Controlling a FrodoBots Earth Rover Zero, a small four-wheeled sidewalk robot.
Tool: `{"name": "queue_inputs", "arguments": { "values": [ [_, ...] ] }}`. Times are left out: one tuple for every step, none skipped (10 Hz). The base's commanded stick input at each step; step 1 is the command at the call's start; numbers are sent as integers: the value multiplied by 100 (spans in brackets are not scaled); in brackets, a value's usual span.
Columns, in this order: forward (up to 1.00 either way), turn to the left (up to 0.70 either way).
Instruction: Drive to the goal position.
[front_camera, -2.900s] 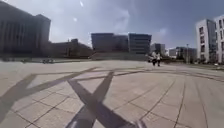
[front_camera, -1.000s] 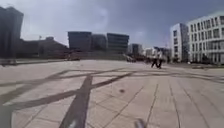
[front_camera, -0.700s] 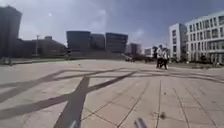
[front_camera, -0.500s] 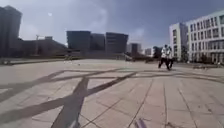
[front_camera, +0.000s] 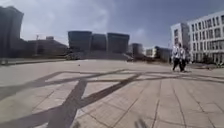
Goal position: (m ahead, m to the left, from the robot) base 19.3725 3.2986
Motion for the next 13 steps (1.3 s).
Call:
{"name": "queue_inputs", "arguments": {
  "values": [
    [85,0],
    [85,0],
    [85,0],
    [85,0],
    [85,0],
    [85,0],
    [85,0],
    [85,0],
    [85,0],
    [85,0],
    [85,0],
    [85,0],
    [85,0]
  ]
}}
